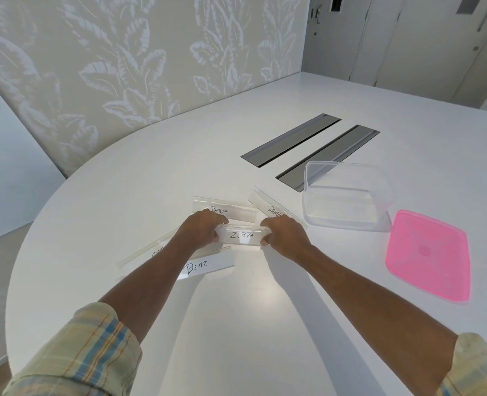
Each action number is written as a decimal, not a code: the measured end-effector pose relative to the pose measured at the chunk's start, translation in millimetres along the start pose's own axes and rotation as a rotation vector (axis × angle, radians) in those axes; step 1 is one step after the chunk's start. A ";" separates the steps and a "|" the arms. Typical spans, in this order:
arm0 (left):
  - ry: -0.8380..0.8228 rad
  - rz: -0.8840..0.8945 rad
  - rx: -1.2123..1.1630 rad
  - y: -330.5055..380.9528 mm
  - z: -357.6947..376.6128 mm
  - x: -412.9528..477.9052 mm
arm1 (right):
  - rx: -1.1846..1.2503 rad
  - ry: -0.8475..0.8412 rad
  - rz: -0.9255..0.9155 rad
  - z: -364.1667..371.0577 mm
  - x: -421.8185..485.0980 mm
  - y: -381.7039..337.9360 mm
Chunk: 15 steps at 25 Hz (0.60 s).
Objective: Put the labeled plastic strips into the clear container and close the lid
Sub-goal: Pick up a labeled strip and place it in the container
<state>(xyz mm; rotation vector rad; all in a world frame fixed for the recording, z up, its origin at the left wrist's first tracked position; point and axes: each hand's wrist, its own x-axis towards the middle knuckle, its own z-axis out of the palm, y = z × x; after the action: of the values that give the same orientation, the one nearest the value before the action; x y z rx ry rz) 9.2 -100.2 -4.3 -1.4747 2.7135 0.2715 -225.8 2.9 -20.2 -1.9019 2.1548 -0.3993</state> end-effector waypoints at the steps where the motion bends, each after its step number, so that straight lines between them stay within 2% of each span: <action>1: 0.016 0.005 0.001 1.1 -1.4 -1.6 | -0.001 0.013 -0.001 -2.1 -1.3 -0.2; 15: 0.232 0.143 0.068 55.2 -72.2 9.0 | -0.075 0.177 -0.051 -99.2 5.0 28.0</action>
<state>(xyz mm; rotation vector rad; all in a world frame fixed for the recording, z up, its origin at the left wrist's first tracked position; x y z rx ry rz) -38.5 -90.8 73.0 -1.3763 2.9813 0.0112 -287.5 5.7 62.5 -2.0362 2.2642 -0.5226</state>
